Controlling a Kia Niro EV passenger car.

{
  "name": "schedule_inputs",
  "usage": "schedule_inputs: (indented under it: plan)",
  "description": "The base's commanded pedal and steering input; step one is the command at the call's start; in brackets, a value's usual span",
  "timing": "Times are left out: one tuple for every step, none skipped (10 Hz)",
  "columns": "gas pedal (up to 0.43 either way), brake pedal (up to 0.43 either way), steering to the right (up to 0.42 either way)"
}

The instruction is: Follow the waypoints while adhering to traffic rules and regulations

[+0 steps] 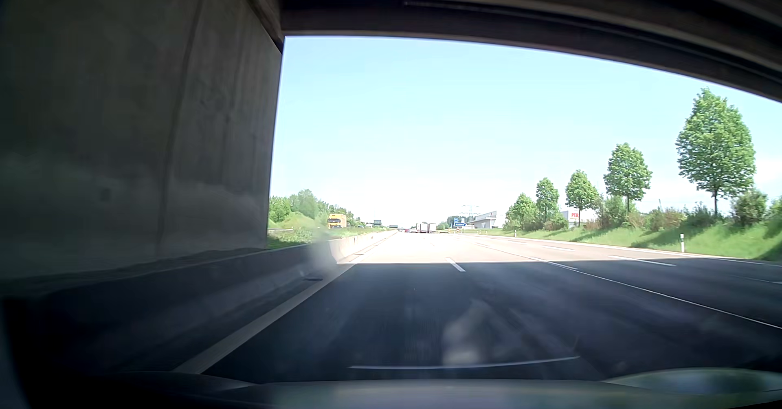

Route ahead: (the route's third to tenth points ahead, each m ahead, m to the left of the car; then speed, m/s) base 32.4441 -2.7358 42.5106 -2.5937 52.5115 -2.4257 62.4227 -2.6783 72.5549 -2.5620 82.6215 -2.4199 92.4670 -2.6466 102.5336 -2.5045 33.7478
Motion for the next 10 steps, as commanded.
schedule_inputs:
  plan:
    - [0.378,0.0,-0.004]
    - [0.378,0.0,-0.002]
    - [0.378,0.0,0.001]
    - [0.378,0.0,0.002]
    - [0.378,0.0,0.002]
    - [0.378,0.0,0.002]
    - [0.378,0.0,0.001]
    - [0.378,0.0,0.001]
    - [0.378,0.0,0.001]
    - [0.378,0.0,0.001]
